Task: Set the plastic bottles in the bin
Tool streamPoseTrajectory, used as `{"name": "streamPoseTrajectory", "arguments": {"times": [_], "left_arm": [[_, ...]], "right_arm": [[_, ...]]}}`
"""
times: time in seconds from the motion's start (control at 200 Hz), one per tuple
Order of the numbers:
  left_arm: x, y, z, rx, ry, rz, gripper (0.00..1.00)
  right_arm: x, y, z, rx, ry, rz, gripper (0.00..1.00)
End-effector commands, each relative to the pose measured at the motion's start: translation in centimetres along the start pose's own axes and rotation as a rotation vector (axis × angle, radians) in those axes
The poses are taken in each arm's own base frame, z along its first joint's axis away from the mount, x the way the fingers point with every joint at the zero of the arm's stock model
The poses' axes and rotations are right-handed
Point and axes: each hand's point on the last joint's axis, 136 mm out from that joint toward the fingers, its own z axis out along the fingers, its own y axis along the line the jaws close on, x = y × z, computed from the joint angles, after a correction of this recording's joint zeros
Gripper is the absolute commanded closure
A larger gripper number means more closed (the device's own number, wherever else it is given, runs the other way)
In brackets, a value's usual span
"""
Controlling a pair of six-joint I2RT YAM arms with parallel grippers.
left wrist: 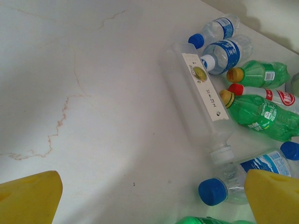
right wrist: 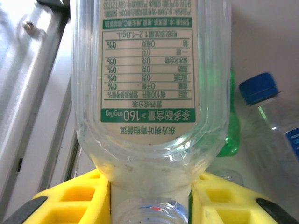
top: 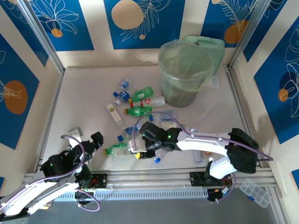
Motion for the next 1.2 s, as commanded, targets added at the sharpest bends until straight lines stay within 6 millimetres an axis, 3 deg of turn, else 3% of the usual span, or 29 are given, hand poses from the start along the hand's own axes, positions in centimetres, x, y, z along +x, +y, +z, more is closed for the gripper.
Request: {"name": "streamPoseTrajectory", "arguments": {"times": [0.0, 0.17, 0.355, 0.475, 0.58, 0.72, 0.805, 0.93, 1.04, 1.195], "left_arm": [[0.0, 0.7, 0.1, -0.022, -0.017, 0.002, 0.00], [-0.3, 1.0, -0.1, -0.025, -0.026, -0.002, 0.00], [-0.1, 0.6, 0.0, -0.002, -0.023, -0.010, 0.00], [0.0, 0.6, 0.0, 0.000, -0.018, -0.009, 0.00], [0.0, 0.5, -0.1, 0.008, -0.014, -0.012, 0.00], [0.1, 0.4, -0.1, 0.015, -0.011, -0.012, 0.00], [0.2, 0.4, 0.0, 0.016, -0.008, -0.011, 0.00], [0.3, 0.3, 0.0, 0.020, -0.004, -0.010, 0.00], [0.3, 0.3, 0.0, 0.021, -0.004, -0.011, 0.00], [0.3, 0.4, 0.0, 0.019, -0.006, -0.013, 0.00]], "right_arm": [[-3.1, 0.2, -2.1, 0.007, -0.158, -0.044, 1.00], [-5.2, 0.4, -4.9, 0.053, -0.293, -0.065, 1.00], [-7.7, -2.9, -10.3, 0.238, -0.499, 0.033, 1.00], [-8.5, -6.7, -14.2, 0.389, -0.553, 0.205, 1.00], [-8.0, -11.2, -17.7, 0.581, -0.531, 0.404, 1.00], [-7.7, -16.1, -23.9, 0.788, -0.569, 0.582, 1.00], [-6.7, -19.2, -27.4, 0.915, -0.549, 0.682, 1.00], [-2.1, -24.6, -31.8, 1.117, -0.396, 0.894, 1.00], [1.3, -28.0, -33.3, 1.231, -0.291, 0.988, 1.00], [5.2, -30.5, -33.8, 1.277, -0.180, 1.096, 1.00]]}}
